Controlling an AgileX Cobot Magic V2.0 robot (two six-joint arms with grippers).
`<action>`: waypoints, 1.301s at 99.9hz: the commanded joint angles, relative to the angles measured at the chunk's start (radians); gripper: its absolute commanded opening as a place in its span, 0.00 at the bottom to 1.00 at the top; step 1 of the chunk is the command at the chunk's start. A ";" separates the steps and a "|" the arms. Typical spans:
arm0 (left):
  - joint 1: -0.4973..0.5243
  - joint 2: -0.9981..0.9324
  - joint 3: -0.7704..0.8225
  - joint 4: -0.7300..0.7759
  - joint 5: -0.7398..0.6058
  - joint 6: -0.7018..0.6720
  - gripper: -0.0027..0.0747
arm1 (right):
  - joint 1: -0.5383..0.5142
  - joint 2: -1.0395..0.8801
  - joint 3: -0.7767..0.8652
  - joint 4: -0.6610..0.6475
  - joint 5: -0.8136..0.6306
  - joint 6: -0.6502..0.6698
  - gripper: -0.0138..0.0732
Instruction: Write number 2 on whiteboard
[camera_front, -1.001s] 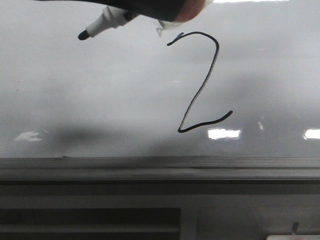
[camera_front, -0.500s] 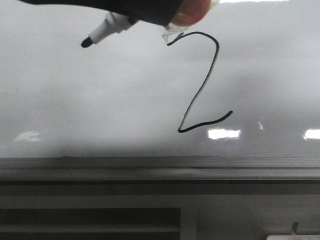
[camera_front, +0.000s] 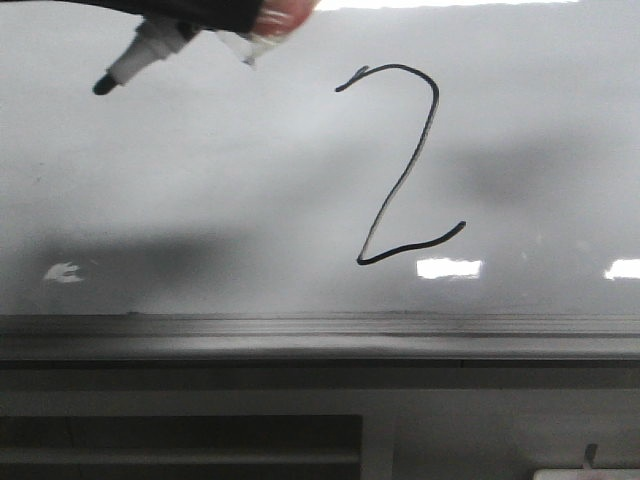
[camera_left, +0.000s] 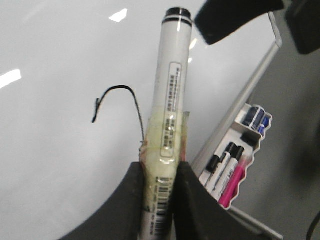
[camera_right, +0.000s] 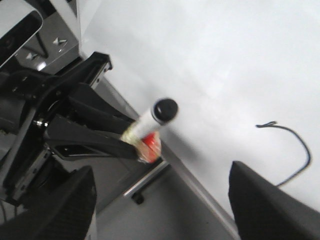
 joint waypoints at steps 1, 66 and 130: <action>0.034 -0.047 0.032 -0.060 -0.179 -0.054 0.01 | -0.015 -0.070 0.010 0.042 -0.103 0.015 0.73; 0.104 0.210 0.167 -0.429 -0.628 -0.050 0.01 | -0.015 -0.199 0.073 0.044 -0.236 0.067 0.73; 0.104 0.298 0.167 -0.319 -0.667 -0.051 0.14 | -0.015 -0.199 0.073 0.044 -0.271 0.067 0.73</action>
